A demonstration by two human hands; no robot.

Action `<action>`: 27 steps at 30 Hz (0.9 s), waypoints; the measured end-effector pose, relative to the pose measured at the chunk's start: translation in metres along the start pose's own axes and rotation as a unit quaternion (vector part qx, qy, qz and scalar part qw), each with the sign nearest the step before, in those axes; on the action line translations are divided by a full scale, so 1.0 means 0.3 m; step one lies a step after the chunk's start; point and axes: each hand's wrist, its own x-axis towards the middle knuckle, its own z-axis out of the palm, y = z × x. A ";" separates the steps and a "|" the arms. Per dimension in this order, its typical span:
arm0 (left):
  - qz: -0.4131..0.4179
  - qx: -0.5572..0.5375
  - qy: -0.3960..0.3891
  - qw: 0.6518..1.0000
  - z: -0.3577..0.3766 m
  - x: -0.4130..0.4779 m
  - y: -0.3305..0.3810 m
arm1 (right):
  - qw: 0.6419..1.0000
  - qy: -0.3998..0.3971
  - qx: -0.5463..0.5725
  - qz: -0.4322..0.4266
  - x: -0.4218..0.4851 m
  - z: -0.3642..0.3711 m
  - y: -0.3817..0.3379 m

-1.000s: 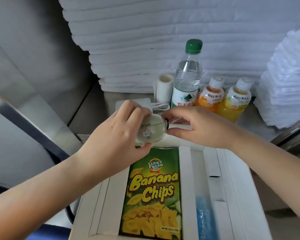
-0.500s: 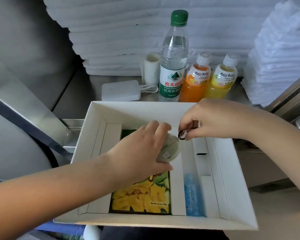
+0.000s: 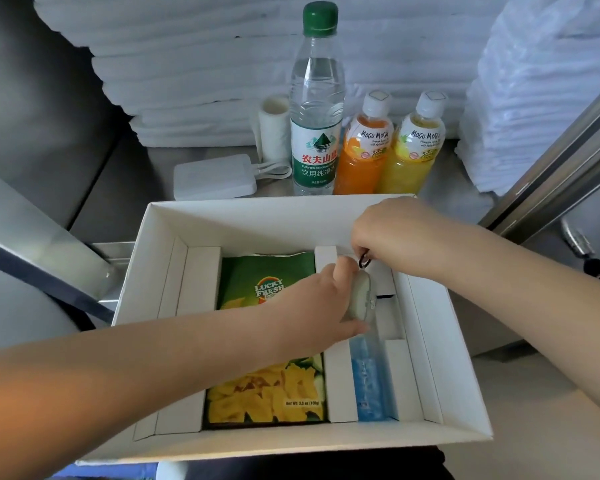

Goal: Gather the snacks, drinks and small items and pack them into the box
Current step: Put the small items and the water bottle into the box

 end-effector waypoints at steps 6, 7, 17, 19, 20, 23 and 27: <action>0.032 0.160 0.029 0.986 -0.018 -0.001 0.009 | 1.000 -0.009 0.026 0.007 0.040 0.021 -0.008; 0.038 0.182 0.035 0.982 -0.016 0.001 0.015 | 0.999 -0.014 0.028 0.013 0.046 0.024 -0.008; 0.056 0.233 0.029 0.970 -0.004 0.004 0.003 | 0.987 -0.077 0.138 0.040 0.042 -0.017 -0.014; 0.068 0.257 0.016 0.964 -0.003 -0.004 0.009 | 0.986 -0.075 0.147 0.019 0.022 -0.024 -0.011; 0.071 0.261 0.009 0.963 -0.003 -0.010 0.010 | 0.990 -0.066 0.127 0.006 0.013 -0.018 -0.005; 0.071 0.248 -0.013 0.966 -0.016 -0.036 0.000 | 0.995 -0.043 0.089 -0.013 -0.019 -0.004 0.004; 0.079 0.221 -0.013 0.972 -0.032 -0.058 -0.007 | 0.994 -0.071 0.075 -0.032 -0.032 -0.010 0.023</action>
